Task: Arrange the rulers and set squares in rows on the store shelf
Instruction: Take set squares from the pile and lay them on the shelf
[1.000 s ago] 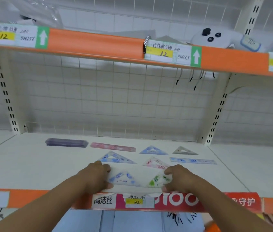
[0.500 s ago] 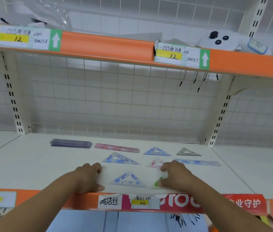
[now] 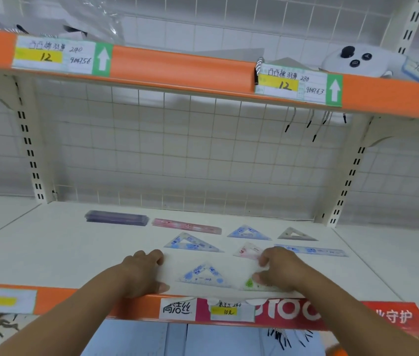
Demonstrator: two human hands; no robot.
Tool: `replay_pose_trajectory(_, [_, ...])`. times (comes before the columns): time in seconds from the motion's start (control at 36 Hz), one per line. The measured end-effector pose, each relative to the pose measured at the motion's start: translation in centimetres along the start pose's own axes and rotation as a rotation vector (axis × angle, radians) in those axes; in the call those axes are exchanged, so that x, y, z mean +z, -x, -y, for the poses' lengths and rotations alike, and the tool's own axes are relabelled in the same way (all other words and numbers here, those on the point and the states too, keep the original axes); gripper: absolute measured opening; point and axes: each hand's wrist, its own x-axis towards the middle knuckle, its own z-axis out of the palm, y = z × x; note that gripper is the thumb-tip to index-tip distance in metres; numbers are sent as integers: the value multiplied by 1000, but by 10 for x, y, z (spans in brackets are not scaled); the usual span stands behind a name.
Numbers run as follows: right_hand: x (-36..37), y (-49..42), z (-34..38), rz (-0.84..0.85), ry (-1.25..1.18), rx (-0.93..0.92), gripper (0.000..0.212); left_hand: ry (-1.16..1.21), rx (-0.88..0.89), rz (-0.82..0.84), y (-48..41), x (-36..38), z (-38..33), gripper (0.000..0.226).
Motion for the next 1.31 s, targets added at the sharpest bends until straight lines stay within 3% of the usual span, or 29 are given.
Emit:
replay_pose_trajectory(0.14, [-4, 11, -19, 109, 39, 81, 59, -7, 4, 17, -3, -2, 0, 57])
replay_pose_trajectory(0.44, [8, 7, -23, 76, -41, 149, 50, -26, 13, 15, -4, -1, 2, 56])
replay_pose_trajectory(0.72, [8, 9, -27, 10, -113, 103, 54, -31, 16, 13, -4, -2, 1, 56])
replay_pose_trajectory(0.89, [6, 12, -29, -3, 30, 25, 55, -36, 17, 19, -6, -1, 2, 56])
replay_pose_trajectory(1.06, [11, 6, -38, 22, -170, 58, 79, -40, 20, 19, -6, -1, 2, 56])
replay_pose_trajectory(1.31, [7, 10, -37, 43, -50, 13, 70, -47, 15, 22, -6, -1, 1, 58])
